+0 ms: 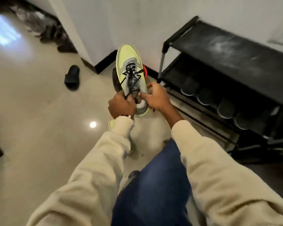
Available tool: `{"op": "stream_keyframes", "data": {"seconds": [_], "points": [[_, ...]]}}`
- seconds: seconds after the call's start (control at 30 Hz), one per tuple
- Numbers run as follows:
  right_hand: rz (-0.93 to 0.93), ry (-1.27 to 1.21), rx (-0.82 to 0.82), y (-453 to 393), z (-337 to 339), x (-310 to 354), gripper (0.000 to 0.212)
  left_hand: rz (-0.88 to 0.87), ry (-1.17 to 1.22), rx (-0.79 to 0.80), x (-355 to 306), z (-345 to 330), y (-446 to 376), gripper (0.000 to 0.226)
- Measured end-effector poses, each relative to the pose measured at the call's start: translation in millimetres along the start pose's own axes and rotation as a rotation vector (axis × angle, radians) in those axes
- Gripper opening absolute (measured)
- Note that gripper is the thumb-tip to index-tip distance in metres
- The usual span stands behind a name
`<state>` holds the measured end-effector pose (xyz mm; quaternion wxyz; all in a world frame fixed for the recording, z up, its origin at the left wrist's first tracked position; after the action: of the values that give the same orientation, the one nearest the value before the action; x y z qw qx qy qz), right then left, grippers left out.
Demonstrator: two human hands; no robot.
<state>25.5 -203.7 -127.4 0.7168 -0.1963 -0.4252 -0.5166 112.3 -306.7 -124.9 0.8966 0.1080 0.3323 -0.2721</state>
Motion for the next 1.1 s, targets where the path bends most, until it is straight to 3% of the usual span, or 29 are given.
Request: {"op": "stream_keyframes", "data": {"seconds": [0.13, 0.4, 0.73, 0.9, 1.1], "points": [[-0.005, -0.057, -0.234, 47.8, 89.0, -6.4, 0.046, -0.218, 0.099, 0.022, -71.1, 6.9, 49.5, 0.027], [-0.161, -0.061, -0.698, 167.3, 241.7, -77.7, 0.040, -0.590, 0.137, 0.333, -194.9, -24.8, 189.8, 0.029], [-0.392, -0.037, -1.103, 298.0, 347.7, -170.7, 0.038, -0.927, 0.183, 0.676, -277.2, -97.5, 344.5, 0.029], [-0.525, -0.063, -1.135, 323.6, 359.7, -225.1, 0.033, -1.013, 0.073, 0.797, -284.6, -155.5, 389.4, 0.028], [-0.688, -0.038, -1.024, 314.7, 356.8, -289.5, 0.028, -1.032, -0.014, 0.908, -268.2, -224.4, 407.2, 0.028]]}}
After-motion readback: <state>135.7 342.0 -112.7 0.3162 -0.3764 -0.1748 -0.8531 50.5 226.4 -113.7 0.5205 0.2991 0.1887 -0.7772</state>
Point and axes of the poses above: each hand's wrist, its own y-axis away from the middle knuckle, its own z-axis out of the back of the hand, x = y × z, the point moved 2 cm from there along -y, towards the middle knuckle, and after that the axes turned 2 degrees about -y, right-handed, at the moved point
